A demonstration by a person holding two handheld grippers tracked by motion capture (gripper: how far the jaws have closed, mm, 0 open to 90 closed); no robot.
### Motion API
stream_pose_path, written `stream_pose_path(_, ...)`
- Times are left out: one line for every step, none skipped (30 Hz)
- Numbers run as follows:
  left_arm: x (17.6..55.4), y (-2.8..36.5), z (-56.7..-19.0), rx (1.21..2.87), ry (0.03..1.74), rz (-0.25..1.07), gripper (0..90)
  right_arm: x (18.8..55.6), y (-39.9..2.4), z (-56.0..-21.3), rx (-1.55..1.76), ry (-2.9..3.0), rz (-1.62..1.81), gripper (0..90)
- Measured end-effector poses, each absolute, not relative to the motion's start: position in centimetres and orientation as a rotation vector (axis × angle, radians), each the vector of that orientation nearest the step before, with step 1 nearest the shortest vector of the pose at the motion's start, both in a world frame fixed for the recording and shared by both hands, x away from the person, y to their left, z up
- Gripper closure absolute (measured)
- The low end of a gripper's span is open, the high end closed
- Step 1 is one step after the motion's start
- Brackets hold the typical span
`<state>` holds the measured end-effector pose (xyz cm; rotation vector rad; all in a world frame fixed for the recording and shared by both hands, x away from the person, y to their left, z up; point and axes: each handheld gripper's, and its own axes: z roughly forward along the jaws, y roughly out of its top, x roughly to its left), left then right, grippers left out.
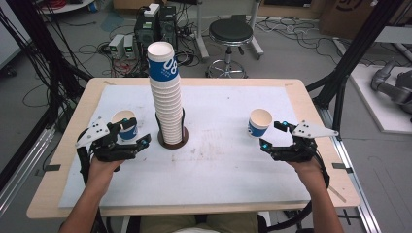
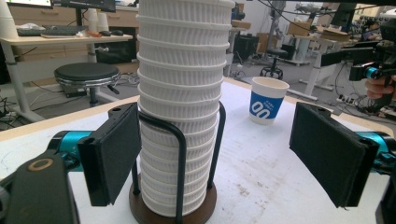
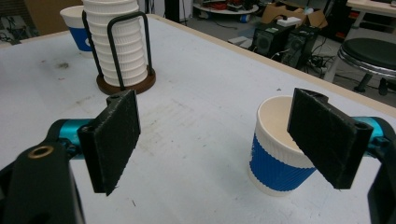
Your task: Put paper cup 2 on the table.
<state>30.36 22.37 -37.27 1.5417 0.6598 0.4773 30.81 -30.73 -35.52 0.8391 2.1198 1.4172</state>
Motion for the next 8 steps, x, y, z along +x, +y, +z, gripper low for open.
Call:
stream_pose_path(30.38, 22.36, -37.29, 1.541, 0.658, 0.477, 16.7, 30.8, -30.75, -35.51, 0.843, 2.12, 1.419, 17.5)
stream_pose_path(30.41, 22.36, -37.31, 1.544, 0.658, 0.477, 16.7, 30.8, -30.82, -35.5, 0.841, 2.119, 1.417, 17.5)
stream_pose_path(30.43, 22.31, -37.36, 1.542, 0.66, 0.472, 16.7, 30.82, -30.84, -35.51, 0.843, 2.117, 1.418, 17.5)
stream_pose_path(30.47, 22.34, -37.4, 1.547, 0.658, 0.473, 16.7, 30.8, -30.86, -35.51, 0.847, 2.119, 1.421, 17.5)
stream_pose_path(30.48, 22.32, -37.45, 1.549, 0.659, 0.474, 16.7, 30.83, -30.88, -35.52, 0.847, 2.117, 1.419, 17.5)
stream_pose_path(30.5, 22.31, -37.51, 1.554, 0.66, 0.474, 16.7, 30.84, -30.89, -35.52, 0.848, 2.118, 1.42, 17.5)
stream_pose_path(30.52, 22.32, -37.56, 1.559, 0.66, 0.475, 16.7, 30.84, -30.88, -35.53, 0.853, 2.12, 1.42, 17.5)
stream_pose_path(30.5, 22.28, -37.61, 1.556, 0.66, 0.471, 16.7, 30.89, -30.89, -35.54, 0.848, 2.121, 1.419, 17.5)
